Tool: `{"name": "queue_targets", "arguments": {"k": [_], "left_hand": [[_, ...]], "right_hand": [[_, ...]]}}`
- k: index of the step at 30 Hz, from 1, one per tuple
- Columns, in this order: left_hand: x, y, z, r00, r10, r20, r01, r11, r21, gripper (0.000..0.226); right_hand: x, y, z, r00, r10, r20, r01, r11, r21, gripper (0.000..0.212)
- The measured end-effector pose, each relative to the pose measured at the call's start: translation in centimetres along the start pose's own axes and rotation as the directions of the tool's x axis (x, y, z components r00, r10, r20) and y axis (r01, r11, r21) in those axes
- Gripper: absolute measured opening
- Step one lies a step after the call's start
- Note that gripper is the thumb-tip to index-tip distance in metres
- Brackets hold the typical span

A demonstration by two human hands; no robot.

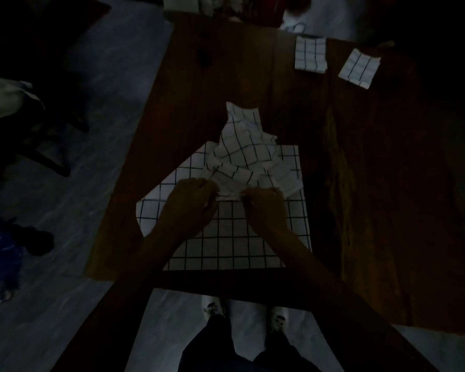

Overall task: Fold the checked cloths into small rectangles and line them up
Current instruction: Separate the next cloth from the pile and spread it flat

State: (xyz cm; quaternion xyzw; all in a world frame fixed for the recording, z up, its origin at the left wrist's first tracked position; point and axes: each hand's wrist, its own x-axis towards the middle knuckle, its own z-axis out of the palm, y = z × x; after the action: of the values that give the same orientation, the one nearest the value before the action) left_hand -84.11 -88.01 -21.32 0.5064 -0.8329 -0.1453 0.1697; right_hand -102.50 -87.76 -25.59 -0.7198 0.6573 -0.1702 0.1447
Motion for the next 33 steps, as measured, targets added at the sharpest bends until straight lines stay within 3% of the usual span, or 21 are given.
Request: {"name": "queue_targets", "arguments": {"k": [3, 7, 9, 12, 14, 18, 20, 22, 25, 28, 30, 33], "left_hand": [[1.1, 2.1, -0.9, 0.999, -0.008, 0.046, 0.004, 0.995, 0.097, 0.046], [4.4, 6.7, -2.8, 0.998, 0.054, 0.009, -0.055, 0.985, 0.164, 0.027], [6.0, 9.4, -3.9, 0.999, 0.049, -0.020, -0.047, 0.995, 0.093, 0.046], [8.2, 13.3, -4.7, 0.994, 0.102, 0.025, -0.104, 0.992, 0.072, 0.072], [9.7, 15.4, -5.0, 0.993, 0.118, 0.018, -0.119, 0.973, 0.196, 0.059], [11.5, 19.4, -5.9, 0.988, 0.138, -0.065, -0.106, 0.927, 0.359, 0.011], [12.2, 20.7, -6.3, 0.982, 0.136, -0.132, -0.079, 0.927, 0.367, 0.007], [12.9, 22.0, -7.2, 0.976, 0.124, -0.181, -0.047, 0.923, 0.382, 0.012], [13.8, 23.8, -9.0, 0.965, 0.148, -0.217, -0.048, 0.912, 0.408, 0.018], [15.3, 25.5, -11.0, 0.946, 0.199, -0.256, -0.089, 0.919, 0.384, 0.008], [16.3, 27.1, -12.6, 0.913, 0.243, -0.327, -0.113, 0.922, 0.371, 0.010], [17.1, 30.0, -14.5, 0.866, 0.253, -0.431, -0.073, 0.917, 0.392, 0.013]], "right_hand": [[0.6, 0.5, -3.1, 0.996, -0.073, -0.050, 0.078, 0.991, 0.113, 0.013], [1.2, 1.0, -8.9, 0.989, -0.118, -0.093, 0.128, 0.984, 0.121, 0.025], [1.5, 2.0, -12.1, 0.997, -0.043, -0.060, 0.049, 0.994, 0.098, 0.028], [1.8, 4.3, -15.8, 0.990, -0.081, -0.118, 0.099, 0.983, 0.154, 0.021], [1.8, 5.5, -18.3, 0.991, -0.095, -0.096, 0.109, 0.981, 0.158, 0.023], [1.1, 7.7, -23.0, 0.985, -0.107, -0.134, 0.126, 0.982, 0.140, 0.022], [0.5, 9.1, -24.5, 0.988, -0.117, -0.104, 0.133, 0.976, 0.171, 0.030], [0.2, 11.1, -25.4, 0.995, -0.093, 0.025, 0.086, 0.972, 0.219, 0.044], [0.2, 13.8, -27.0, 0.993, -0.040, 0.108, 0.028, 0.993, 0.112, 0.037], [1.2, 14.6, -30.0, 0.994, 0.002, -0.109, 0.008, 0.996, 0.086, 0.022], [1.8, 14.5, -33.2, 0.954, 0.007, -0.299, 0.023, 0.995, 0.097, 0.015], [1.5, 14.4, -38.1, 0.876, -0.035, -0.481, 0.071, 0.996, 0.057, 0.028]]}}
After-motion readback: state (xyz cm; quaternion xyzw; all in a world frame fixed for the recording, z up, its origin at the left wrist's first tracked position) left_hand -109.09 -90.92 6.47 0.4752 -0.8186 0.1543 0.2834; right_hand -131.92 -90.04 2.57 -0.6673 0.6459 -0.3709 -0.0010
